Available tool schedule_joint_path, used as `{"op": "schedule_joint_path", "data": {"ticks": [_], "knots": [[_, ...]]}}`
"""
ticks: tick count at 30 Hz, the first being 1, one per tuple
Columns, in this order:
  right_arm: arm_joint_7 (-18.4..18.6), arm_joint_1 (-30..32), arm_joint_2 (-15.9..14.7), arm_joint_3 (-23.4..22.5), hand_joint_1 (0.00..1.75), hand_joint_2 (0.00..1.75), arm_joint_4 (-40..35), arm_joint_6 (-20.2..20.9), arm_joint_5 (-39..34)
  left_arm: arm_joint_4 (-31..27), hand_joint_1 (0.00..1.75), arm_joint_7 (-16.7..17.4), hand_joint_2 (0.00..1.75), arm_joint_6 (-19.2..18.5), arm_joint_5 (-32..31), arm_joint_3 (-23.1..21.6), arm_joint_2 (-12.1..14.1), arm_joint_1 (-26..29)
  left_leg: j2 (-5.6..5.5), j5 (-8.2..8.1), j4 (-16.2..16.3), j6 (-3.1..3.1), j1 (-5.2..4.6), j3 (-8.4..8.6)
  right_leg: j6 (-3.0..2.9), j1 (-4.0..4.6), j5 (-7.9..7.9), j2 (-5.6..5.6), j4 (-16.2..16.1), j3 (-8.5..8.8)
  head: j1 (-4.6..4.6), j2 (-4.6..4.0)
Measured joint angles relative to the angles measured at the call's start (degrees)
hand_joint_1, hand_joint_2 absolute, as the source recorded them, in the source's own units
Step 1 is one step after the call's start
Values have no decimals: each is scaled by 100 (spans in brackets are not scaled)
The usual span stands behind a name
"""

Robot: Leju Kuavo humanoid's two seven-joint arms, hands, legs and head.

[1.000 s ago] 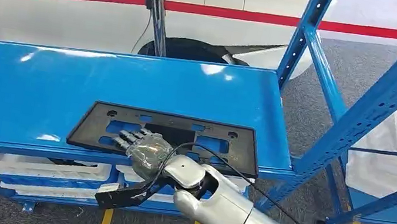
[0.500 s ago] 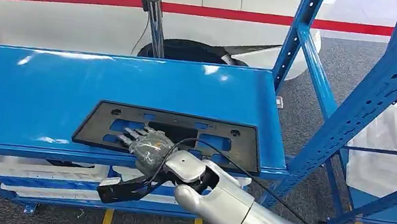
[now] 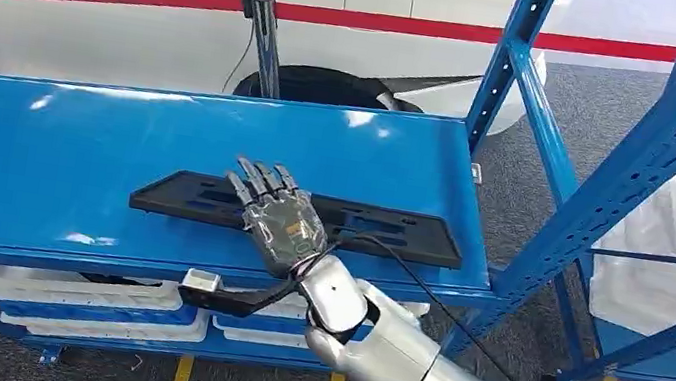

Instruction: Take the parts from the cabinet and place them on the table.

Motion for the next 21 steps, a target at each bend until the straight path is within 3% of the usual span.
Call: {"op": "schedule_joint_path", "data": {"ticks": [10, 15, 19, 21], "knots": [[-140, 148, -81, -194, 0, 175, -118, 341, -18, 0, 0, -24, 0, -2, 59, -59, 0, 0, 1, -1, 0, 1, -1, 2, 0, -2, 1, 0, -2, 1, 0, 0], [-249, 163, -81, -223, 0, 175, -120, 783, -289, 0, 0, -46, 0, 0, 118, -61, 0, 0, 0, -1, -1, 1, 0, 1, 0, -1, 1, 0, -1, 1, 0, 0], [86, 100, -39, -225, 0, 175, -111, 2213, -991, 0, 0, -103, 0, 39, 374, -57, 0, -2, -1, -1, -1, 1, 0, -1, 0, -1, 1, -1, -1, 1, 0, 0], [245, 71, -9, -216, 0, 175, -92, 2464, -1155, 0, 0, -140, 0, 52, 461, -50, 0, 0, 0, -1, -1, 1, 0, -1, 0, -2, 1, -1, -1, 1, 0, 0]]}}
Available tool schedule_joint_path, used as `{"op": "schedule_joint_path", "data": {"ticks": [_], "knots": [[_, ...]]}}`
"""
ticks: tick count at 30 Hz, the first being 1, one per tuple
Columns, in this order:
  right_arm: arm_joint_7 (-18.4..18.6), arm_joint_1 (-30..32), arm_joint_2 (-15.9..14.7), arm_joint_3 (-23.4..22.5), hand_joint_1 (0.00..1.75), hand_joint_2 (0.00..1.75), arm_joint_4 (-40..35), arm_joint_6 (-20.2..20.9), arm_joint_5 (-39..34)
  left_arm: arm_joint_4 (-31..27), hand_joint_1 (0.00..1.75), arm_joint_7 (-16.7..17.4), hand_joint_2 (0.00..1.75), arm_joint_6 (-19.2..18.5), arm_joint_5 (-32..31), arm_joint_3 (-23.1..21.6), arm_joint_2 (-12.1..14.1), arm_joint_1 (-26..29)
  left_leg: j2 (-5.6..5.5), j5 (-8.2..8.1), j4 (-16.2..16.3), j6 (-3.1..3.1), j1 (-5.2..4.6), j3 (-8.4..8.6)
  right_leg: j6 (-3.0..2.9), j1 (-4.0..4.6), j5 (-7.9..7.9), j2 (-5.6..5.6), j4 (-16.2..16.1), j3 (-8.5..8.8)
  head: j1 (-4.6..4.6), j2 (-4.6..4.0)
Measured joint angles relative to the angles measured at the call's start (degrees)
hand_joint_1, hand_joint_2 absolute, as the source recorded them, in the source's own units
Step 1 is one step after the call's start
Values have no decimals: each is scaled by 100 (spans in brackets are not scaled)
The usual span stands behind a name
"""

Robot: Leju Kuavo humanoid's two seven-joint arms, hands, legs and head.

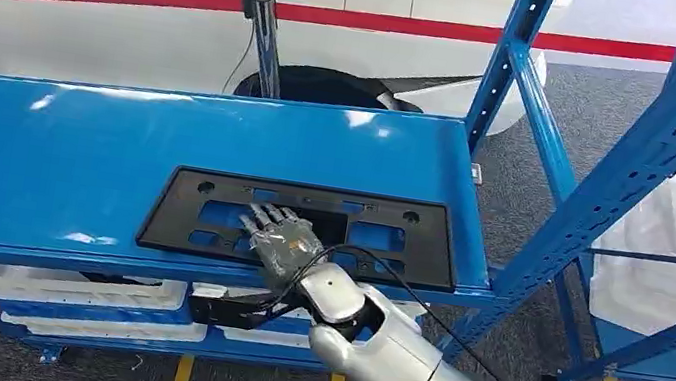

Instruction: Take the parts from the cabinet and place them on the table.

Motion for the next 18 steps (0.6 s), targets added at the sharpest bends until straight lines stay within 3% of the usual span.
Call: {"op": "schedule_joint_path", "data": {"ticks": [4, 13, 15, 18], "knots": [[207, -71, 55, 11, 0, 175, 52, -55, -175, 0, 0, -4, 0, 0, 48, 15, 0, -2, -2, 0, 1, 0, -1, 1, 0, 0, 0, -3, 0, 1, 0, 0], [306, -84, 74, 15, 0, 175, 105, -263, -179, 0, 0, -4, 0, -2, 33, 13, 0, -2, -1, 0, 1, 0, -1, 1, 0, -1, 0, -2, 0, 1, 0, 0], [345, -78, 76, 15, 0, 175, 105, -447, -144, 0, 0, -4, 0, -4, 19, 13, 0, -2, -1, 0, 1, 0, -1, 1, 0, -1, 0, -2, 0, 1, 0, 0], [498, -38, 74, -2, 0, 175, 105, -1063, 25, 0, 0, 2, 0, 0, 4, 13, 0, -1, -1, 0, 1, 0, -1, 3, 0, -1, 0, -1, 0, 1, 0, 0]]}}
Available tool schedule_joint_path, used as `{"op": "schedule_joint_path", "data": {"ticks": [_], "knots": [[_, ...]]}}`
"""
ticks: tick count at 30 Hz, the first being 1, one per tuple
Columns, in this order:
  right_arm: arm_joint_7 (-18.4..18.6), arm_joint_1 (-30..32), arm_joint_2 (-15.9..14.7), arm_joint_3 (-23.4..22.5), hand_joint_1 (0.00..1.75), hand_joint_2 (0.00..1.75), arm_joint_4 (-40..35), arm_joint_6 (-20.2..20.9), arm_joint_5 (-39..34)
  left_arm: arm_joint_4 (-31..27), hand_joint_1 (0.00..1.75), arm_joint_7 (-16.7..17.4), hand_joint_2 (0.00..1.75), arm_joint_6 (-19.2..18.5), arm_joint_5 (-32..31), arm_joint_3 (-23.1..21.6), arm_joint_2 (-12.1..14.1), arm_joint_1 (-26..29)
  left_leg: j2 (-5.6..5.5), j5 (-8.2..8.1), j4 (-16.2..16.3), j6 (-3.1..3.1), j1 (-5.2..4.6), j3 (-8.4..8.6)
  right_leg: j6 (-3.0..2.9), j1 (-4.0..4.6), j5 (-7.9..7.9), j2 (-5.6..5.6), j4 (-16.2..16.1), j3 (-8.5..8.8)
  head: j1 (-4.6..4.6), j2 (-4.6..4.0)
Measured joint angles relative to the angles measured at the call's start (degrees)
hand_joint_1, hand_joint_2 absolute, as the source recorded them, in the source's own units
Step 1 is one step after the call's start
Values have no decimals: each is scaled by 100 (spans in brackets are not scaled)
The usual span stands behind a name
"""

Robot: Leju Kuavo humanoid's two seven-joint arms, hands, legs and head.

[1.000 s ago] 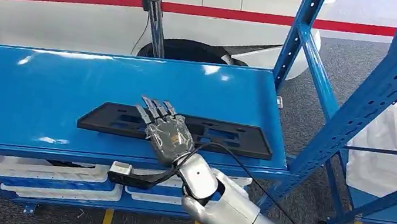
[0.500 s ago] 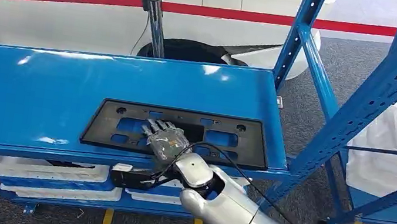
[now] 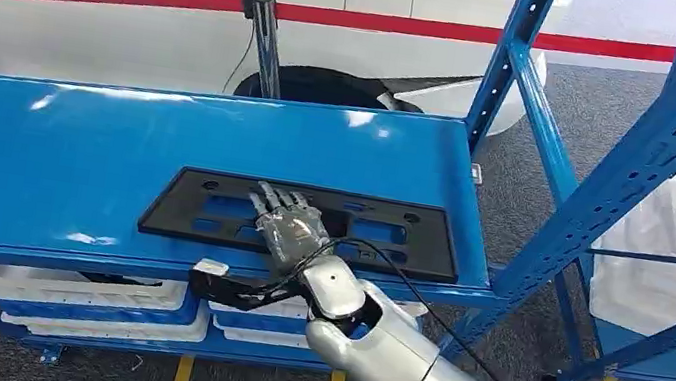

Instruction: Take the parts from the cabinet and place them on the table.

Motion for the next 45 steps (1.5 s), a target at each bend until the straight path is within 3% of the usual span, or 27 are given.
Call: {"op": "schedule_joint_path", "data": {"ticks": [4, 18, 27, 38, 39, 45], "knots": [[244, 59, -4, -26, 0, 175, 13, -50, 54, 0, 0, 2, 0, 26, 52, 0, 0, 0, 0, 0, 0, 0, 0, 0, 0, 0, 0, 0, 0, 0, 0, 0], [806, 109, -4, -74, 0, 175, 94, 606, 4, 0, 0, 0, 0, 77, 251, 15, -2, 0, 0, 0, 0, 0, 0, 3, 0, 0, 0, 0, 0, 2, 0, 0], [1176, 127, -24, -92, 0, 175, 94, 534, 260, 0, 0, 0, 0, 101, 291, 15, -2, 0, 0, 0, 0, 0, 0, 8, 0, 0, 0, 0, 0, 7, 0, 0], [1392, 287, -96, -275, 0, 175, 92, 40, 474, 0, 0, 0, 0, 138, 326, 15, -2, 0, 0, 0, 0, 0, -1, 8, 0, 0, 0, 1, 0, 7, 0, 0], [1410, 309, -96, -301, 175, 175, 92, -8, 461, 0, 0, 0, 0, 142, 332, 15, -2, 0, 1, 0, 0, 0, -1, 8, 0, 0, 0, 1, 0, 7, 0, 0], [1412, 330, -96, -404, 175, 175, 92, -28, 352, 0, 0, 0, 0, 151, 358, 15, -2, -1, 1, 0, 0, 0, -1, 15, 0, 0, 0, 1, 0, 14, 0, 0]]}}
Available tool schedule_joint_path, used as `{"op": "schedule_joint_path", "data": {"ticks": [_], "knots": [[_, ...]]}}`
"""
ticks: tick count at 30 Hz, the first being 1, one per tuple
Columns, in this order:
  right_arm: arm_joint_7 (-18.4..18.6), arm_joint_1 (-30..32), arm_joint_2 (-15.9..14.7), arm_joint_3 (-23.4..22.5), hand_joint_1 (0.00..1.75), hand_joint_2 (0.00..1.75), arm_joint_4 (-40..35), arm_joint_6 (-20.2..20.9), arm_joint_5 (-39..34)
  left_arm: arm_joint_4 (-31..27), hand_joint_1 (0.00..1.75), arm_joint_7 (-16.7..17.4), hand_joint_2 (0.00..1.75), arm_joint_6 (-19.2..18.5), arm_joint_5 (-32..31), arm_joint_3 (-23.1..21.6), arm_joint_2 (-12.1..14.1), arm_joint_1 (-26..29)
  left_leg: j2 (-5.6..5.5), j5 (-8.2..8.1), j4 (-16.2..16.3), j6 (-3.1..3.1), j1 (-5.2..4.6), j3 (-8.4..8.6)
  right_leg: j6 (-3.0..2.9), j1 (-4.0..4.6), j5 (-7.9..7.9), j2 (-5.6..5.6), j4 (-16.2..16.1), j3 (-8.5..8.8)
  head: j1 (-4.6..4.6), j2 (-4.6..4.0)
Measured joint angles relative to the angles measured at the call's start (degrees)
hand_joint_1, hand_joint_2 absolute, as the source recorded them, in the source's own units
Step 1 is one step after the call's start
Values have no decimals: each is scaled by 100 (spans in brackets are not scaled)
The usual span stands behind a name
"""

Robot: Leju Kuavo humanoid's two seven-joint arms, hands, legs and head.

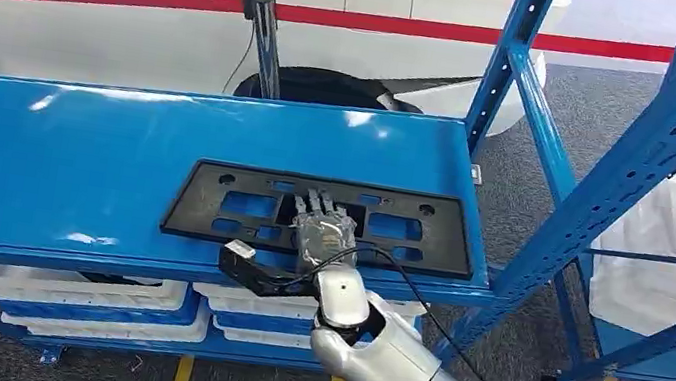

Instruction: Take the parts from the cabinet and place them on the table.

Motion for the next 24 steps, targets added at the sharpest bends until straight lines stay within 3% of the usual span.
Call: {"op": "schedule_joint_path", "data": {"ticks": [24], "knots": [[-20, -22, 0, -92, 175, 175, 0, -28, -79, 0, 0, -2, 0, -17, -39, 0, 0, -4, 2, 0, -1, 0, 0, 14, 0, 0, 0, 1, 0, 15, 0, 0]]}}
